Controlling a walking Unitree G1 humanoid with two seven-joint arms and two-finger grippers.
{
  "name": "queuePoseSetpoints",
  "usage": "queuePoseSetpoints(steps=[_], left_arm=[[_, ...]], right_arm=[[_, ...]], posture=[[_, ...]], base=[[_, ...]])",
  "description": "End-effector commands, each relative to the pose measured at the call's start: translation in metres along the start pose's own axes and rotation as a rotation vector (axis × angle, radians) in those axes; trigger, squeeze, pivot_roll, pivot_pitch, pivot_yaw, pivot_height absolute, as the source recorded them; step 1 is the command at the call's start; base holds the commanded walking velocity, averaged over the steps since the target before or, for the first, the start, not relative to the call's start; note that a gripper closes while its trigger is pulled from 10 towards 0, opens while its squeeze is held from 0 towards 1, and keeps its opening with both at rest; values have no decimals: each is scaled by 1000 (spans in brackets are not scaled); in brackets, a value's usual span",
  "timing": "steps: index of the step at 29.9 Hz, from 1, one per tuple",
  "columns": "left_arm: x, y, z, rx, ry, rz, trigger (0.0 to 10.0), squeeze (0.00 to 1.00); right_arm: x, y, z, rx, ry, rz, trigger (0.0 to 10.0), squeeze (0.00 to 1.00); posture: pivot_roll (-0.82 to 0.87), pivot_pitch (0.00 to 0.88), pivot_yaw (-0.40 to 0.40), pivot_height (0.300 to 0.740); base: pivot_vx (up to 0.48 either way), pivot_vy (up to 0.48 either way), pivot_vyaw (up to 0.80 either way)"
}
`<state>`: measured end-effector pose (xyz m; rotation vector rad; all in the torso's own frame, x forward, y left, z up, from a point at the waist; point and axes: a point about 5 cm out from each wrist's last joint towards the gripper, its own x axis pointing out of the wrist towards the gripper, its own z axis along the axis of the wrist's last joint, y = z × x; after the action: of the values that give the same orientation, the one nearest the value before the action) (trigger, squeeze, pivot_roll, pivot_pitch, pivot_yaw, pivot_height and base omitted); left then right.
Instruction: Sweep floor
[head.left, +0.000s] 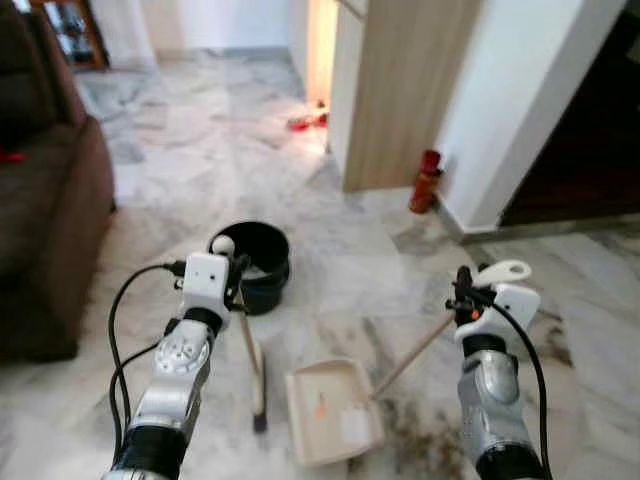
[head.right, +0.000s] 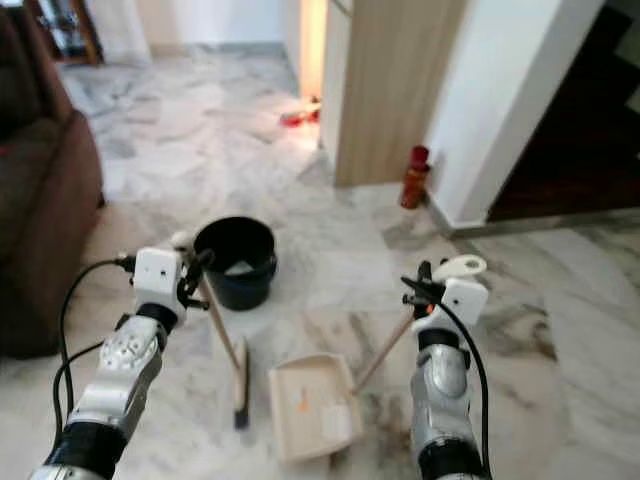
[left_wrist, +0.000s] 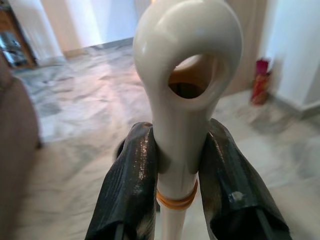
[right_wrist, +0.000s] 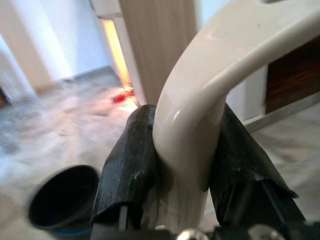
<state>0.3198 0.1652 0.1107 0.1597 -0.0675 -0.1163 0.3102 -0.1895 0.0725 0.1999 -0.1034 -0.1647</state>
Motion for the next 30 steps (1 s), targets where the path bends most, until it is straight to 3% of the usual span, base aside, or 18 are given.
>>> queuePoseSetpoints(steps=[1, 9, 19, 26, 30], left_arm=[[3, -2, 9, 7, -42, -3, 10000, 0], [3, -2, 10, 8, -45, -7, 10000, 0], [3, -4, 12, 18, -63, -14, 10000, 0], [2, -4, 11, 32, -68, -18, 10000, 0], [2, -7, 14, 42, -84, -32, 10000, 0]], right_arm=[[0, -6, 5, 13, -28, -23, 10000, 0], [1, -6, 6, 10, -30, -27, 10000, 0], [9, -12, 21, 6, -86, -36, 10000, 0], [20, -7, 49, 9, -196, -30, 10000, 0], [29, 4, 81, 51, -320, -20, 10000, 0]], posture=[[3, 9, -7, 740], [3, 11, -7, 740], [5, 14, -7, 740], [3, 15, -6, 740], [4, 13, -3, 740]], base=[[0, 405, 0], [0, 403, 0], [0, 0, 0], [0, 0, 0], [0, 0, 0]])
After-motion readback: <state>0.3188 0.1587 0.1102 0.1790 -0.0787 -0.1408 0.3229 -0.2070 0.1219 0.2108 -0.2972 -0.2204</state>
